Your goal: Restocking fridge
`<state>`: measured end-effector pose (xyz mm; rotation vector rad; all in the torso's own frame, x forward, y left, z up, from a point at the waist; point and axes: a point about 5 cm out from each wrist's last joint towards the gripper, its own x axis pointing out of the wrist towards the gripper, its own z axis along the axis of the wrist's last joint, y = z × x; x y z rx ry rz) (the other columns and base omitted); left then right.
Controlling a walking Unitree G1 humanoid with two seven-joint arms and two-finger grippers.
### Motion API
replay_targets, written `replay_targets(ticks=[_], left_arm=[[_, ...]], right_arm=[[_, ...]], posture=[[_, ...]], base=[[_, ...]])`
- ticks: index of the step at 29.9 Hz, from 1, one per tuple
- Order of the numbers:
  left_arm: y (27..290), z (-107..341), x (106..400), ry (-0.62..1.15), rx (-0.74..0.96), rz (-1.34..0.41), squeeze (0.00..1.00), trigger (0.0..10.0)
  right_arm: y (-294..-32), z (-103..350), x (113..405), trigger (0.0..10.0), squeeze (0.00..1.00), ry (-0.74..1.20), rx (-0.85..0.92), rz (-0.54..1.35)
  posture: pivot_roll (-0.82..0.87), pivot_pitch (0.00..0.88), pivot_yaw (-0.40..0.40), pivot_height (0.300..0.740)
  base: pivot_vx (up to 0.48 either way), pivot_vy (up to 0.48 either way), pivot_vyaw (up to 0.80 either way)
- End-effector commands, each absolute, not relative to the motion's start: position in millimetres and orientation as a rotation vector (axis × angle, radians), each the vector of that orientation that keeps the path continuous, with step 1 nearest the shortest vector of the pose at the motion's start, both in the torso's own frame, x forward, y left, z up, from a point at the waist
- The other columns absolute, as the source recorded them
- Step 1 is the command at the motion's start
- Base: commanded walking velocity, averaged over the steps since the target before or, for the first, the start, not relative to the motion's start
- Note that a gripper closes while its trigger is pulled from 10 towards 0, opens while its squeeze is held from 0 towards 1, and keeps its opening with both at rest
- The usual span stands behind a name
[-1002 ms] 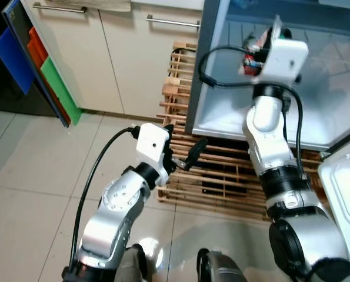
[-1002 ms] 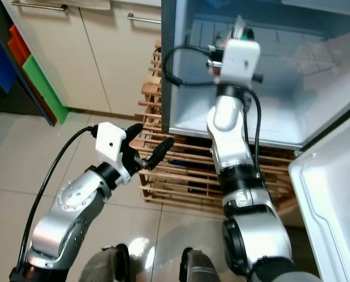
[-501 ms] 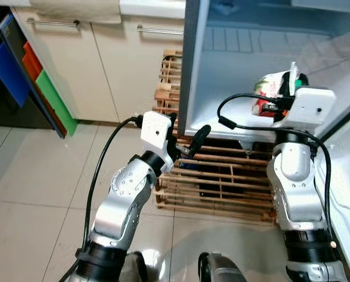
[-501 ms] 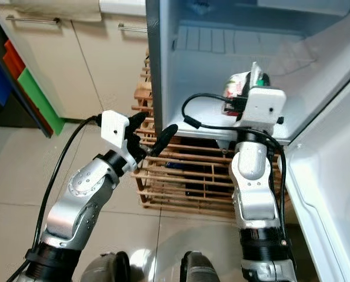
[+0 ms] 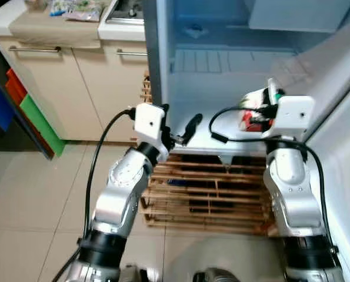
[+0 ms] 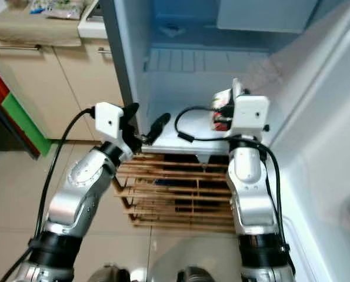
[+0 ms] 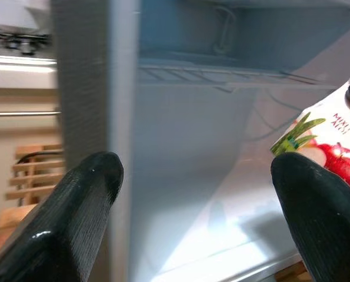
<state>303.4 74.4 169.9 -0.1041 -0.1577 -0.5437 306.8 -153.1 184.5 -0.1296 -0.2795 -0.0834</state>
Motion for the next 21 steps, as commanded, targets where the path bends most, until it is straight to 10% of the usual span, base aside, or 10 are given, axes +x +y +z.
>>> replay_targets(ticks=[1,21], left_arm=[[71.2,168.2,301.5,-0.158,-0.096,-0.561,0.0,10.0],[72.8,165.2,285.3,-0.167,-0.004,-0.647,0.0,10.0]], right_arm=[[-152.8,183.2,305.6,10.0,0.0,-0.273,-0.133,-0.079],[-107.3,226.6,363.9,10.0,0.0,-0.404,-0.144,-0.075]], posture=[[-0.12,0.046,0.019,0.732],[-0.01,0.133,0.019,0.732]], base=[[0.0,0.0,0.0],[0.0,0.0,0.0]])
